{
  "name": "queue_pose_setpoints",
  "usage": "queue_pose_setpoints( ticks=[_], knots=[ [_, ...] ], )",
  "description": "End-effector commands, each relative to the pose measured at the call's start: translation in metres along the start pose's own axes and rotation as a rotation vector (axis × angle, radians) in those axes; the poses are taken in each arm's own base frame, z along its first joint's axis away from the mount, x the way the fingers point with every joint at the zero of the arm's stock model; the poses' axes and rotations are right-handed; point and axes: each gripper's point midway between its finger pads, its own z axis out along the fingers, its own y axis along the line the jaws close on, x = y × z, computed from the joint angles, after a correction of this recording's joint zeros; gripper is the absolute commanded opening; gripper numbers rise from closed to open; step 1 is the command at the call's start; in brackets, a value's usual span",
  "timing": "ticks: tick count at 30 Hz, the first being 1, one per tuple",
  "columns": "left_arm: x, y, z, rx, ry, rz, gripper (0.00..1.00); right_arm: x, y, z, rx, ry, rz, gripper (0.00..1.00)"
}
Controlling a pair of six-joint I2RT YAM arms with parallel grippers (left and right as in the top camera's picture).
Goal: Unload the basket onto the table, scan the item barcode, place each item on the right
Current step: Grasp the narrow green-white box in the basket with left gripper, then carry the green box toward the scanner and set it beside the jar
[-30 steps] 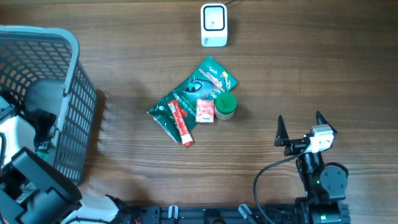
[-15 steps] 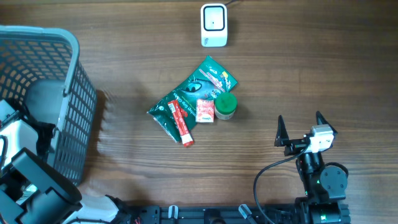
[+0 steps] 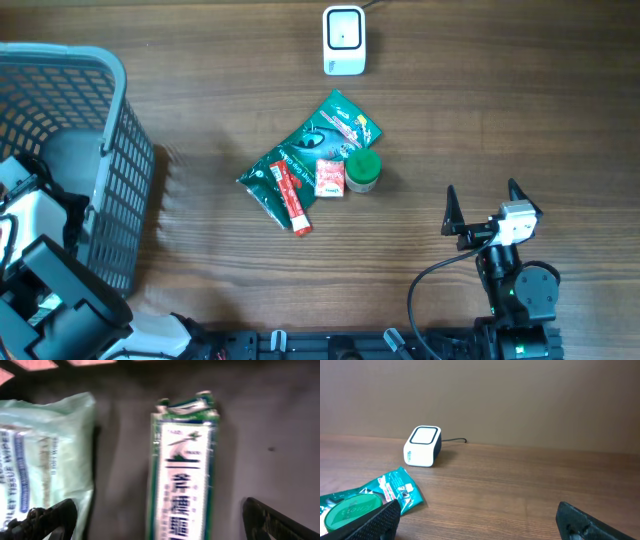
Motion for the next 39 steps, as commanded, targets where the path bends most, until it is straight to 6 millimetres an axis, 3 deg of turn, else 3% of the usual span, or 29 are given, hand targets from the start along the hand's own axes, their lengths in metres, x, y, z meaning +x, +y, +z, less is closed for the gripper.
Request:
queue_pose_setpoints(
  ticks=[1, 10, 16, 19, 22, 26, 28, 34, 39],
  knots=[
    [-0.005, -0.007, 0.002, 0.006, -0.025, 0.027, 1.0, 0.0, -0.002, 0.0, 0.009, -0.002, 0.01, 1.0],
    [-0.019, -0.02, 0.003, 0.067, -0.067, 0.038, 1.0, 0.0, -0.002, 0.0, 0.009, -0.002, 0.01, 1.0],
    [-0.011, -0.023, 0.018, 0.06, -0.04, 0.047, 0.99, 0.0, -0.002, 0.0, 0.009, -0.002, 0.009, 1.0],
    [0.001, -0.03, 0.03, 0.086, 0.017, 0.053, 0.86, 0.0, -0.002, 0.0, 0.009, -0.002, 0.01, 1.0],
    [0.008, -0.031, 0.038, 0.102, 0.059, 0.05, 0.68, 0.0, -0.002, 0.0, 0.009, -0.002, 0.009, 1.0],
    [0.006, -0.03, 0.039, 0.099, 0.052, 0.059, 0.61, 0.0, -0.002, 0.0, 0.009, -0.002, 0.009, 1.0],
    [0.006, -0.03, 0.039, 0.099, 0.052, 0.071, 0.52, 0.0, -0.002, 0.0, 0.009, -0.002, 0.009, 1.0],
    [-0.007, -0.032, 0.022, 0.125, 0.017, 0.058, 0.28, 0.0, -0.002, 0.0, 0.009, -0.002, 0.01, 1.0],
    [-0.043, -0.034, -0.026, 0.189, -0.075, 0.018, 0.26, 0.0, -0.002, 0.0, 0.009, -0.002, 0.01, 1.0]
  ],
)
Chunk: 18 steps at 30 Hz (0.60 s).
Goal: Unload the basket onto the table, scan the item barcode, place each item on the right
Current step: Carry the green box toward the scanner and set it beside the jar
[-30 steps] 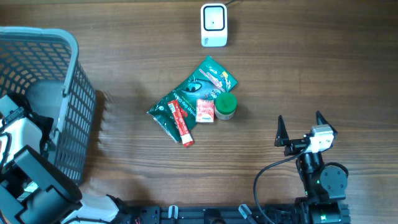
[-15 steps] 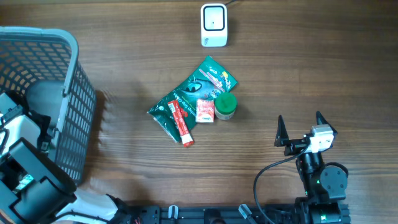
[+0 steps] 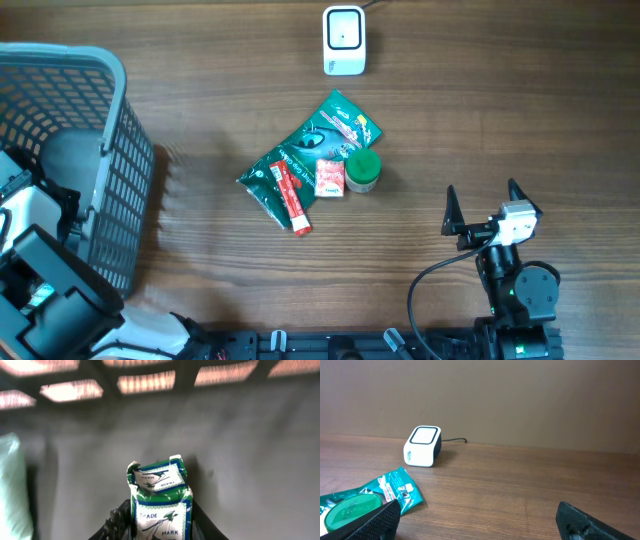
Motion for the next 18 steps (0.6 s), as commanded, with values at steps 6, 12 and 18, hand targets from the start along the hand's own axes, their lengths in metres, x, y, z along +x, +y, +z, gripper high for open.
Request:
queue_pose_setpoints(
  ticks=[6, 12, 18],
  knots=[
    [-0.071, -0.015, -0.115, 0.215, -0.216, -0.079, 0.18, 0.0, -0.002, 0.0, 0.009, -0.002, 0.01, 1.0],
    [-0.084, -0.042, -0.228, 0.62, -0.301, -0.15, 0.22, 0.0, -0.002, 0.0, 0.009, -0.002, 0.01, 1.0],
    [-0.045, -0.078, -0.371, 1.184, -0.282, -0.071, 0.24, 0.0, -0.002, 0.0, 0.009, -0.002, 0.01, 1.0]
  ],
)
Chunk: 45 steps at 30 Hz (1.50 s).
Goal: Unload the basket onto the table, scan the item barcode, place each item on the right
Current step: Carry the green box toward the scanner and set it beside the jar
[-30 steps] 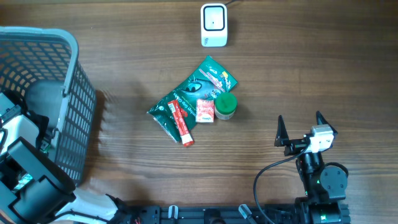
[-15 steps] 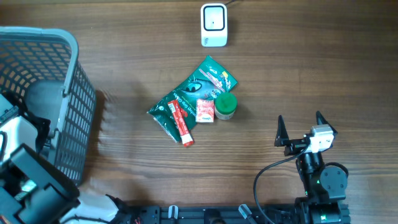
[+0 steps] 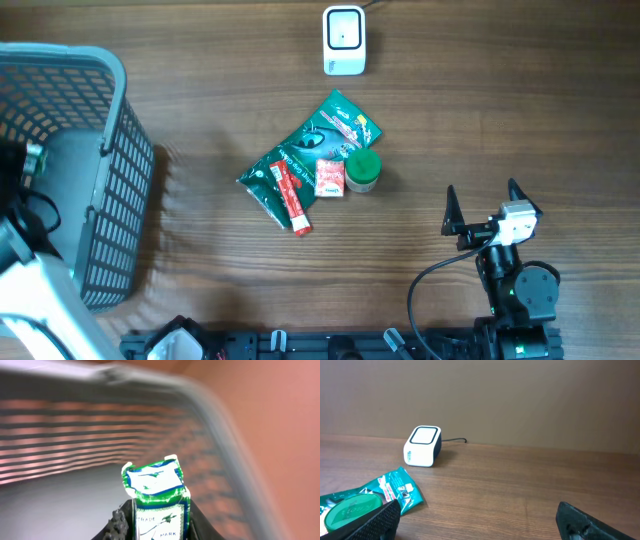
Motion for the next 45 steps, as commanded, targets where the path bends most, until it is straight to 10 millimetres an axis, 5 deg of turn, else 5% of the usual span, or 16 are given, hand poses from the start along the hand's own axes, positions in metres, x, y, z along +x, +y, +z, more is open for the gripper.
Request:
queue_pose_setpoints(
  ticks=[1, 6, 8, 14, 17, 21, 25, 27, 31, 33, 40, 45],
  knots=[
    [0.023, -0.103, -0.07, 0.461, 0.132, -0.047, 0.24, 0.0, -0.002, 0.0, 0.009, -0.002, 0.011, 1.0],
    [0.072, -0.16, -0.133, 0.695, 0.272, 0.01, 0.24, 0.0, -0.002, 0.0, 0.009, -0.002, 0.01, 1.0],
    [0.129, -0.175, -0.151, 0.742, 0.474, 0.06, 0.24, 0.0, -0.002, 0.0, 0.009, -0.002, 0.01, 1.0],
    [0.269, -0.182, -0.166, 0.656, 0.862, 0.26, 0.22, 0.0, -0.002, 0.0, 0.009, -0.002, 0.01, 1.0],
    [0.357, -0.176, -0.173, 0.574, 0.992, 0.432, 0.22, 0.0, -0.002, 0.0, 0.009, -0.002, 0.01, 1.0],
    [0.444, -0.156, -0.181, 0.467, 1.087, 0.57, 0.21, 0.0, -0.002, 0.0, 0.009, -0.002, 0.01, 1.0],
    [0.548, -0.123, -0.216, 0.476, 1.22, 0.764, 0.21, 0.0, -0.002, 0.0, 0.009, -0.002, 0.01, 1.0],
    [0.583, -0.102, -0.233, 0.484, 1.259, 0.844, 0.21, 0.0, -0.002, 0.0, 0.009, -0.002, 0.01, 1.0],
    [0.62, -0.077, -0.26, 0.53, 1.233, 0.974, 0.23, 0.0, -0.002, 0.0, 0.009, -0.002, 0.01, 1.0],
    [0.623, -0.076, -0.261, 0.586, 1.138, 1.064, 0.23, 0.0, -0.002, 0.0, 0.009, -0.002, 0.01, 1.0],
    [0.602, -0.089, -0.219, 0.523, 0.805, 1.121, 0.24, 0.0, -0.002, 0.0, 0.009, -0.002, 0.01, 1.0],
    [0.596, -0.09, -0.184, 0.431, 0.766, 1.067, 0.24, 0.0, -0.002, 0.0, 0.009, -0.002, 0.011, 1.0]
  ],
)
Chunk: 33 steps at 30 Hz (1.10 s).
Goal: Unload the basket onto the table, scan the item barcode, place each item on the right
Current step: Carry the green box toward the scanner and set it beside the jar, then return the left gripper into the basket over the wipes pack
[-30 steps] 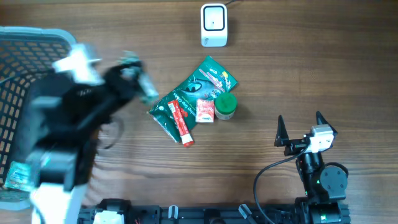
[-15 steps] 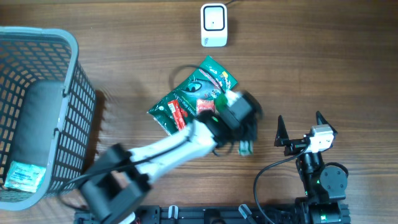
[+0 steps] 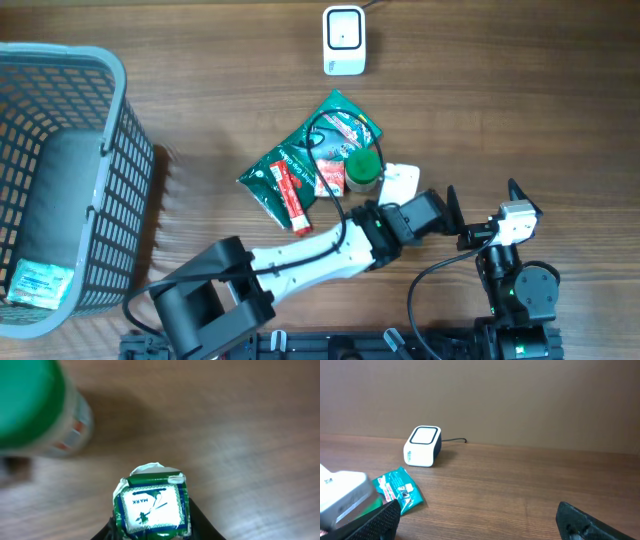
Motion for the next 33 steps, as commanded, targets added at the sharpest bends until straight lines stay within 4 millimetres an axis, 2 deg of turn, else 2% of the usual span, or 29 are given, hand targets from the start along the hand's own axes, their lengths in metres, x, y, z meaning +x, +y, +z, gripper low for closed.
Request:
queue_pose_setpoints(
  ticks=[1, 3, 5, 6, 8, 10, 13, 15, 18, 21, 22, 24, 26, 28, 30, 32, 33],
  knots=[
    [-0.019, 0.037, 0.018, -0.118, -0.051, -0.076, 0.26, 0.0, -0.002, 0.0, 0.009, -0.002, 0.01, 1.0],
    [-0.026, 0.043, 0.019, -0.126, -0.058, -0.094, 0.44, 0.0, -0.002, 0.0, 0.009, -0.002, 0.01, 1.0],
    [-0.04, 0.042, 0.011, -0.112, -0.081, -0.085, 0.7, 0.0, -0.002, 0.0, 0.009, -0.002, 0.01, 1.0],
    [-0.047, 0.04, 0.006, -0.1, -0.094, -0.07, 0.78, 0.0, -0.002, 0.0, 0.009, -0.002, 0.01, 1.0],
    [-0.068, 0.03, -0.019, -0.059, -0.141, -0.037, 0.87, 0.0, -0.002, 0.0, 0.009, -0.002, 0.01, 1.0],
    [-0.092, 0.022, -0.051, -0.017, -0.195, -0.016, 0.91, 0.0, -0.002, 0.0, 0.009, -0.002, 0.01, 1.0],
    [-0.128, 0.026, -0.102, 0.0, -0.294, -0.015, 0.96, 0.0, -0.002, 0.0, 0.009, -0.002, 0.01, 1.0],
    [-0.154, 0.05, -0.141, -0.04, -0.391, -0.068, 1.0, 0.0, -0.002, 0.0, 0.009, -0.002, 0.01, 1.0],
    [-0.19, 0.1, -0.21, -0.119, -0.576, -0.189, 1.0, 0.0, -0.002, 0.0, 0.009, -0.002, 0.01, 1.0],
    [-0.214, 0.168, -0.291, -0.209, -0.789, -0.363, 1.0, 0.0, -0.002, 0.0, 0.009, -0.002, 0.01, 1.0],
    [-0.217, 0.198, -0.319, -0.25, -0.86, -0.436, 1.0, 0.0, -0.002, 0.0, 0.009, -0.002, 0.01, 1.0],
    [-0.214, 0.242, -0.353, -0.32, -0.931, -0.527, 1.0, 0.0, -0.002, 0.0, 0.009, -0.002, 0.01, 1.0],
    [-0.202, 0.279, -0.373, -0.402, -0.961, -0.608, 1.0, 0.0, -0.002, 0.0, 0.009, -0.002, 0.01, 1.0],
    [-0.166, 0.338, -0.399, -0.547, -0.991, -0.815, 1.0, 0.0, -0.002, 0.0, 0.009, -0.002, 0.01, 1.0],
    [-0.125, 0.382, -0.413, -0.682, -1.008, -1.043, 1.0, 0.0, -0.002, 0.0, 0.009, -0.002, 0.01, 1.0],
    [-0.091, 0.414, -0.418, -0.764, -1.008, -1.25, 1.0, 0.0, -0.002, 0.0, 0.009, -0.002, 0.01, 1.0],
    [-0.08, 0.425, -0.416, -0.782, -0.997, -1.32, 0.99, 0.0, -0.002, 0.0, 0.009, -0.002, 0.01, 1.0]
  ],
)
